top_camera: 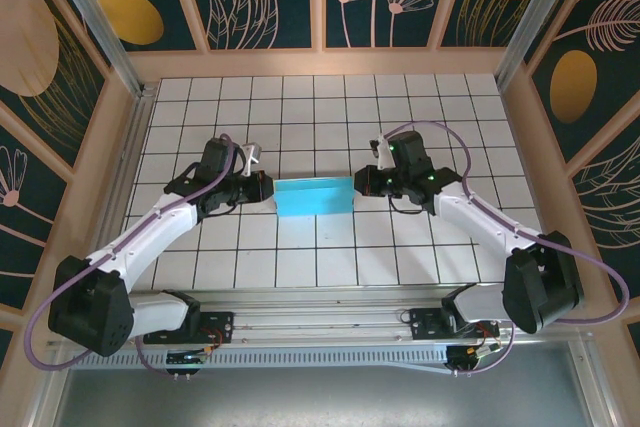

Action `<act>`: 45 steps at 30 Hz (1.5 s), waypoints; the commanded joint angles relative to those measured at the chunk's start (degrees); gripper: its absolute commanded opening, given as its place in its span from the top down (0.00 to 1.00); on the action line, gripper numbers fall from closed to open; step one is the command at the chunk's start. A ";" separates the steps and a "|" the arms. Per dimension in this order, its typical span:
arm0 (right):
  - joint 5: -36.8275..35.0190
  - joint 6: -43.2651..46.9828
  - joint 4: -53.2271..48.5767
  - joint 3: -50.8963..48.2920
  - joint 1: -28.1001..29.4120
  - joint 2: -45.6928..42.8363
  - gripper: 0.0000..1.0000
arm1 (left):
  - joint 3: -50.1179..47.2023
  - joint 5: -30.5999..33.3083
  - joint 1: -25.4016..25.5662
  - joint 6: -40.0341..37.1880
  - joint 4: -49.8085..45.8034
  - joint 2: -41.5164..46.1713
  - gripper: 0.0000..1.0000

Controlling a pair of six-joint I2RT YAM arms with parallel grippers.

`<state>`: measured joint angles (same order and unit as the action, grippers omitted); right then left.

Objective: Fold the paper box

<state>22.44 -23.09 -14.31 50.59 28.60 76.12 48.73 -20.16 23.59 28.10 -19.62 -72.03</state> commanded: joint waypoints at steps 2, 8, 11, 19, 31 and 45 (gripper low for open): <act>-1.08 -1.23 -0.33 -2.57 1.15 -0.22 0.92 | -2.77 -0.23 0.31 -0.25 -2.44 0.92 0.92; -2.70 -1.14 -0.60 -3.29 1.94 0.01 0.92 | -3.64 -0.15 0.31 -0.15 -2.40 0.93 0.92; -3.80 -0.65 -1.66 -3.37 2.25 -0.16 0.93 | -4.08 0.07 0.34 -0.24 -2.57 0.67 0.92; 2.27 -2.29 -0.52 -0.17 0.40 -2.92 0.76 | -2.82 0.39 0.31 -0.46 -2.71 0.51 0.92; -1.34 -21.40 4.36 2.23 -0.18 -2.52 0.59 | -2.54 -0.14 0.31 -0.32 -1.92 0.22 0.92; -4.42 -23.78 4.86 0.30 1.37 3.00 0.56 | -2.17 -0.14 0.27 -0.32 -1.82 0.05 0.92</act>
<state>18.04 -45.39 -11.86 51.94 29.45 78.35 46.50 -20.51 23.59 28.10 -18.39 -71.02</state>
